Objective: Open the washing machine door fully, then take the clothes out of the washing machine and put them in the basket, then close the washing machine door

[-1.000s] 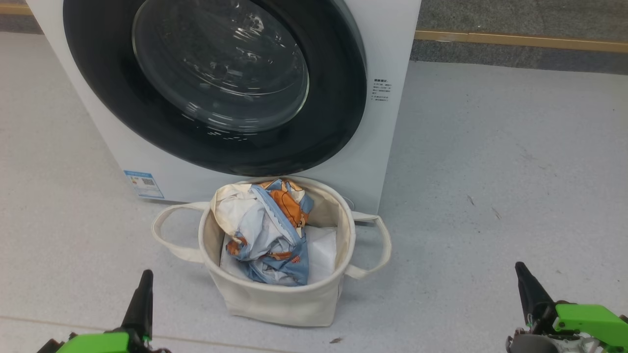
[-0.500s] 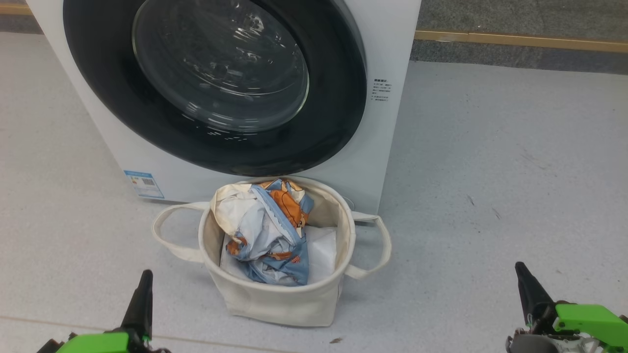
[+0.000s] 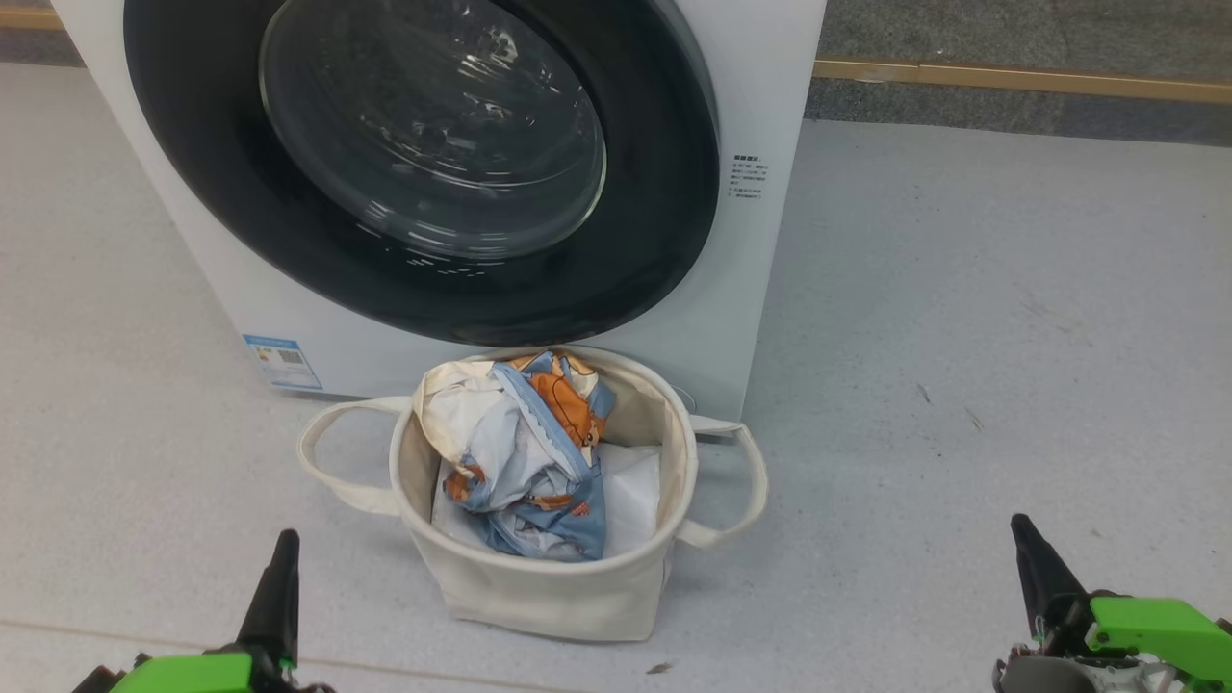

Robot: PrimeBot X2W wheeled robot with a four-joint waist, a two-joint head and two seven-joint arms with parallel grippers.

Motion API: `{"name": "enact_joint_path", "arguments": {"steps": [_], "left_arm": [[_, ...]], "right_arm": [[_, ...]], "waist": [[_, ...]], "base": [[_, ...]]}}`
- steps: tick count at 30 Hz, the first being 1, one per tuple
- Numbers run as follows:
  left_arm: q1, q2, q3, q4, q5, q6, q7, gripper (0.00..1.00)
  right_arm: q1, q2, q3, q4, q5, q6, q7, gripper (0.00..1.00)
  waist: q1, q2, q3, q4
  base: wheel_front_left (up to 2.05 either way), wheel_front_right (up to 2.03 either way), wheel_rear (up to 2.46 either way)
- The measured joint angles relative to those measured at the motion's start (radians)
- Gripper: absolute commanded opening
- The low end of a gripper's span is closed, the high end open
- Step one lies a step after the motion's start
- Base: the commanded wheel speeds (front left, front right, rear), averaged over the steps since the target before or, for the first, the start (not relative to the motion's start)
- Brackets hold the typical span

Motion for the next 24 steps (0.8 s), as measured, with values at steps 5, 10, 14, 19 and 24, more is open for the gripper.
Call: {"name": "enact_joint_path", "arguments": {"steps": [5,10,14,19,24], "left_arm": [[0.0,0.0,0.0,0.0,0.0,0.0,0.0,0.0],[0.0,-0.001,0.001,0.0,0.0,0.0,0.0,0.0],[0.0,-0.001,0.001,0.0,0.0,0.0,0.0,0.0],[0.0,-0.002,0.001,0.0,0.0,0.0,0.0,0.0],[0.0,-0.002,0.001,0.0,0.0,0.0,0.0,0.0]], "right_arm": [[0.0,0.0,-0.001,0.0,-0.001,0.0,0.0,0.0],[0.0,0.0,-0.001,0.0,-0.001,0.0,0.0,0.0],[0.0,0.0,-0.002,0.0,-0.001,0.0,0.0,0.0],[0.0,0.0,-0.003,0.0,-0.001,0.0,0.0,0.0],[0.0,0.0,-0.003,0.0,-0.003,0.0,0.0,0.0]], "waist": [[0.0,0.0,0.0,0.0],[0.0,0.0,0.0,0.0],[0.0,0.0,0.0,0.0],[0.0,0.0,0.0,0.0],[0.0,0.0,0.0,0.0]], "base": [[0.0,0.0,0.0],[0.0,0.0,0.0],[0.0,0.0,0.0],[0.0,0.0,0.0],[0.0,0.0,0.0]]}}
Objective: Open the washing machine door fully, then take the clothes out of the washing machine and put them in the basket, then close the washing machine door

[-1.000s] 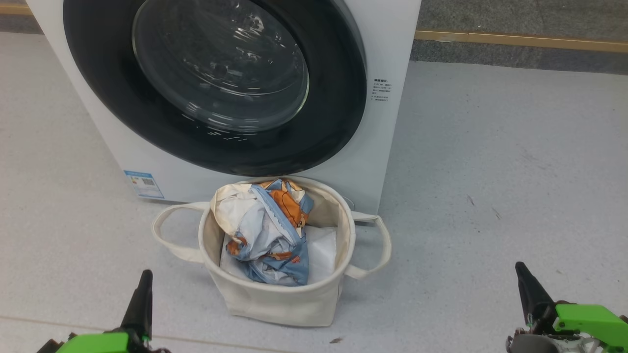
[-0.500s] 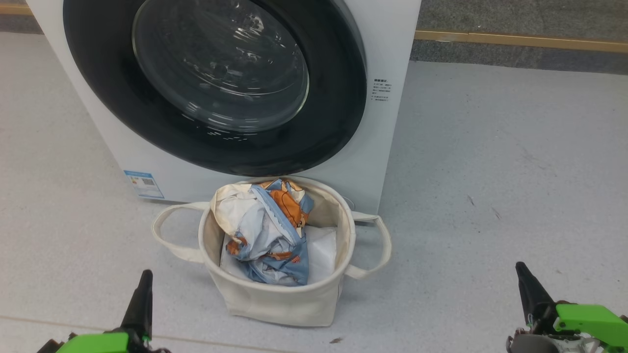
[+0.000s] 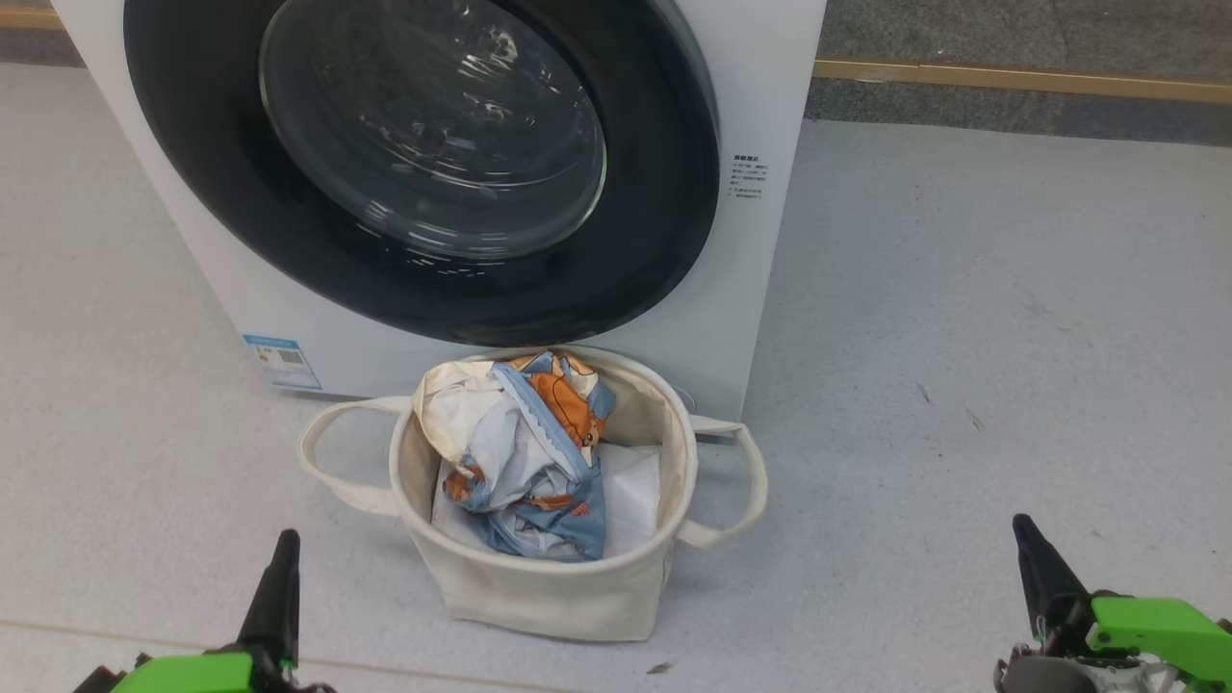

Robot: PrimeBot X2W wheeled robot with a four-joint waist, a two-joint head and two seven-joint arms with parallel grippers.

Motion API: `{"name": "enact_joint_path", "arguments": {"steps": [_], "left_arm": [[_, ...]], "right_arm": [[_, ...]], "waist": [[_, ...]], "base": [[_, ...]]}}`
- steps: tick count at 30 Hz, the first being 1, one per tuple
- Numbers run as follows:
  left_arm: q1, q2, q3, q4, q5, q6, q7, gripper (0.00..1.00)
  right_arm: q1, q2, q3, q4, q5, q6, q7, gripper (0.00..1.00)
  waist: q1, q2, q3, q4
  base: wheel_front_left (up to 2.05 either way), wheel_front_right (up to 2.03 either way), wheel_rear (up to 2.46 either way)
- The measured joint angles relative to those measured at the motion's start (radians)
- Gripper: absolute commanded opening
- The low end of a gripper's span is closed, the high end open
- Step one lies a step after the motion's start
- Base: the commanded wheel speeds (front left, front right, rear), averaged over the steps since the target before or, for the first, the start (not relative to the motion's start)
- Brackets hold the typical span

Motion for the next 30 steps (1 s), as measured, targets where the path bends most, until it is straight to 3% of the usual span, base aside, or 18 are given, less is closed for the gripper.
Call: {"name": "enact_joint_path", "arguments": {"steps": [30], "left_arm": [[0.0,-0.001,0.001,0.0,0.0,0.0,0.0,0.0]], "right_arm": [[0.0,0.0,-0.001,0.0,-0.001,0.0,0.0,0.0]], "waist": [[0.0,0.0,0.0,0.0]], "base": [[0.0,0.0,0.0]]}}
